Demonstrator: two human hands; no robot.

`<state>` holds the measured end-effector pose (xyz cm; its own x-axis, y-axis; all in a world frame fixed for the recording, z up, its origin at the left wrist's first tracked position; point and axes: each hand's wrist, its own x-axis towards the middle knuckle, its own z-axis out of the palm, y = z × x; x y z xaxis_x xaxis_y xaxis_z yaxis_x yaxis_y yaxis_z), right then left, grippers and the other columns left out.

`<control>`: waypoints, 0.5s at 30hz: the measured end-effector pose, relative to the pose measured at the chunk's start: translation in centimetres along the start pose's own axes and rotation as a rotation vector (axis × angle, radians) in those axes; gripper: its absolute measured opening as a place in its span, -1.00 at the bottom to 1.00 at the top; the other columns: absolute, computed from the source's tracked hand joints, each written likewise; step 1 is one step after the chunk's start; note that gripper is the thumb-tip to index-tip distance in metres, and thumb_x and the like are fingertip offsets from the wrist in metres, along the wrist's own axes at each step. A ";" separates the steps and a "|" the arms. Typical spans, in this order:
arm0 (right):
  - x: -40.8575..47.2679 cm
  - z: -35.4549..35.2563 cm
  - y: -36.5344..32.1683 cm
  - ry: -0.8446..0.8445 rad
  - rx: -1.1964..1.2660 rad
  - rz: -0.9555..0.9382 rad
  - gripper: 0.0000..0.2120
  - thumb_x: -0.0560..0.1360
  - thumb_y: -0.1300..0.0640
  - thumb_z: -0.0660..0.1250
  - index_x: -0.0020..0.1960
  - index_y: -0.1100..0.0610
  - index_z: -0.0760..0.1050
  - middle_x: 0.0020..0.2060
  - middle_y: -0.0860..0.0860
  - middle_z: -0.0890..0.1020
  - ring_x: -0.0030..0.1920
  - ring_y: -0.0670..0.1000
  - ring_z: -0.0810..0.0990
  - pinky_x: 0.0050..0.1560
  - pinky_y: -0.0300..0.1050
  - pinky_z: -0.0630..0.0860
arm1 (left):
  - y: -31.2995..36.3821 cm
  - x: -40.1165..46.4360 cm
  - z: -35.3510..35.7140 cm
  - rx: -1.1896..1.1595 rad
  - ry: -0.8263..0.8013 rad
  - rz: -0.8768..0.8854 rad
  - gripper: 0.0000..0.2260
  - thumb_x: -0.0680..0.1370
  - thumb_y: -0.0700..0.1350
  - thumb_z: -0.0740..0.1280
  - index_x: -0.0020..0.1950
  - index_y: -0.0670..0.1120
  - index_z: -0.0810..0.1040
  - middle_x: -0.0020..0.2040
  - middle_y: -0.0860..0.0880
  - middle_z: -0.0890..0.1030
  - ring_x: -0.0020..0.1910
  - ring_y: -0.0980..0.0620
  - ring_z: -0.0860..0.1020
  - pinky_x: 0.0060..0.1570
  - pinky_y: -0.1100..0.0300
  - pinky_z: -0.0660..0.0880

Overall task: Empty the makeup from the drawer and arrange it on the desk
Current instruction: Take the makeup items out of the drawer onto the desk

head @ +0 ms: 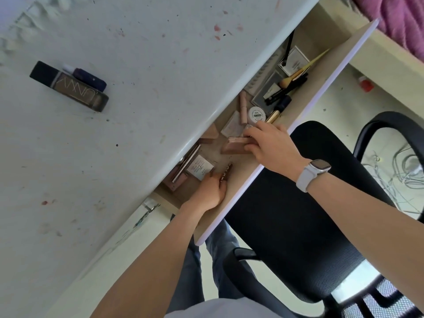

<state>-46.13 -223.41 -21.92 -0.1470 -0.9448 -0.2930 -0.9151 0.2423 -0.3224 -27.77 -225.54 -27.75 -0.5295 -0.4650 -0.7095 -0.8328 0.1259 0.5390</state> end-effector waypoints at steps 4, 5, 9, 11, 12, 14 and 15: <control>-0.8 0.2 0.2 0.078 0.134 -0.045 -0.79 0.49 0.13 0.26 0.10 0.16 0.49 -0.03 0.06 0.51 0.02 0.08 0.48 0.00 -0.08 0.30 | 0.0 -1.5 -0.1 -0.098 0.077 0.026 -0.70 0.62 -0.10 0.08 0.32 -0.16 0.34 0.15 -0.16 0.49 0.14 -0.10 0.49 0.15 0.09 0.42; -1.0 0.2 0.1 0.095 0.197 -0.062 -0.79 0.48 0.15 0.26 0.09 0.19 0.49 -0.05 0.06 0.51 -0.01 0.08 0.49 -0.03 -0.07 0.36 | 0.2 -2.0 -0.3 -0.110 0.083 0.029 -0.71 0.62 -0.10 0.08 0.31 -0.16 0.33 0.13 -0.15 0.51 0.12 -0.09 0.50 0.10 0.12 0.43; -1.7 -0.5 -1.4 0.226 0.522 -0.011 -0.81 0.49 0.18 0.24 0.06 0.24 0.46 -0.13 -0.02 0.48 -0.12 -0.04 0.45 -0.13 -0.20 0.41 | 1.4 -4.2 -2.4 -0.138 0.092 0.071 -0.72 0.63 -0.05 0.09 0.30 -0.12 0.32 0.03 -0.08 0.56 0.03 -0.05 0.55 -0.07 0.21 0.41; -1.8 -1.2 -3.0 0.282 0.699 0.056 -0.88 0.53 0.22 0.20 0.06 0.18 0.42 -0.19 -0.06 0.48 -0.19 -0.14 0.46 -0.19 -0.30 0.41 | 1.5 -5.5 -4.2 -0.213 0.121 0.100 -0.74 0.63 -0.03 0.09 0.27 -0.08 0.35 -0.10 0.02 0.57 -0.09 0.06 0.58 -0.15 0.26 0.40; -1.6 -1.5 -4.0 0.299 0.780 0.085 -0.89 0.55 0.24 0.19 0.06 0.15 0.40 -0.20 -0.09 0.48 -0.21 -0.20 0.46 -0.21 -0.37 0.40 | 1.5 -6.1 -5.2 -0.268 0.140 0.114 -0.77 0.62 -0.03 0.10 0.23 -0.05 0.38 -0.16 0.07 0.56 -0.21 0.17 0.57 -0.21 0.31 0.40; -0.9 -2.3 -6.2 0.320 0.886 0.125 -0.86 0.56 0.24 0.15 0.11 0.16 0.38 -0.19 -0.14 0.47 -0.21 -0.29 0.47 -0.22 -0.43 0.40 | 1.1 -7.4 -7.6 -0.383 0.201 0.125 -0.86 0.62 -0.06 0.12 0.14 0.02 0.40 -0.23 0.05 0.56 -0.43 0.26 0.47 -0.36 0.40 0.36; -0.4 -2.7 -7.5 0.323 0.912 0.138 -0.85 0.57 0.24 0.13 0.12 0.18 0.38 -0.18 -0.15 0.47 -0.20 -0.32 0.47 -0.21 -0.45 0.41 | 0.8 -8.1 -8.9 -0.447 0.248 0.124 -0.88 0.62 -0.08 0.12 0.11 0.03 0.40 -0.23 -0.03 0.57 -0.48 0.25 0.43 -0.41 0.40 0.35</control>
<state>-40.24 -225.48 -17.01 -0.4512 -0.8773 -0.1635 -0.2607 0.3048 -0.9160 -22.67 -229.43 -17.55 -0.5205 -0.6703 -0.5289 -0.5880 -0.1678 0.7913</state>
